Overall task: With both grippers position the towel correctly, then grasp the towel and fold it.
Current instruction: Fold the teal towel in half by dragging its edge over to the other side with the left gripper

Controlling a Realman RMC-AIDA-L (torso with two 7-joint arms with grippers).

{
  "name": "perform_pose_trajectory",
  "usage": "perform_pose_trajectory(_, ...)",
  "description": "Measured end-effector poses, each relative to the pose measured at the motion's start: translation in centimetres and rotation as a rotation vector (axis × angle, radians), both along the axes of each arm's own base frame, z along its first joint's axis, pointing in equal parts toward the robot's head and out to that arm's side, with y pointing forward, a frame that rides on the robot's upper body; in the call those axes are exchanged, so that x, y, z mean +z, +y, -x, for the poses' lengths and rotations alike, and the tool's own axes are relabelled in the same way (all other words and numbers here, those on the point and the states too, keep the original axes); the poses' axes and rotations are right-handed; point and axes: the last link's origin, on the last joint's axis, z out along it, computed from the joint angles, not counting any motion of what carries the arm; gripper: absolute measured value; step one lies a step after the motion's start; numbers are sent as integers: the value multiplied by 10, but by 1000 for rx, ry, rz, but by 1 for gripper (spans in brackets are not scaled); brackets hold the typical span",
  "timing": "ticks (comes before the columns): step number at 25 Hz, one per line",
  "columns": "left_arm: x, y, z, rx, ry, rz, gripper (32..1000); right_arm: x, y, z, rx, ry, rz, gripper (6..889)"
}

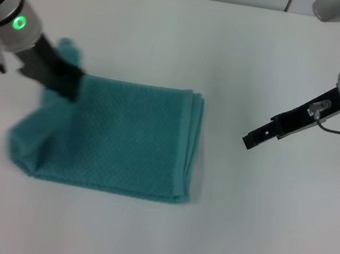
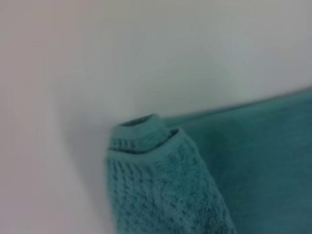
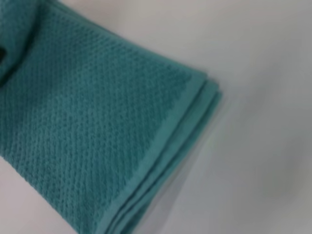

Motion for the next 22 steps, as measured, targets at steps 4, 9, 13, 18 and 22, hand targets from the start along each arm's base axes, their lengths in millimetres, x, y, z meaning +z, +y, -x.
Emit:
perform_pose_trajectory(4,-17,-9,-48,-106,-344,96,70,4,1,-2,-5,0,-9,861)
perform_pose_trajectory(9,-60,-10,-57,-96,-551,116,71,5,4,0,2,2,-17,862)
perform_pose_trajectory(13,-82,-6,-45,-72,-532,83,71,6,6,4,11,3,-19,863)
perform_pose_trajectory(18,-84,-3,-39,-66,-530,48,70,5,6,3,11,1,-17,862)
perform_pose_trajectory(22,-81,-3,-35,-59,-547,30,69,5,5,2,7,3,-18,862)
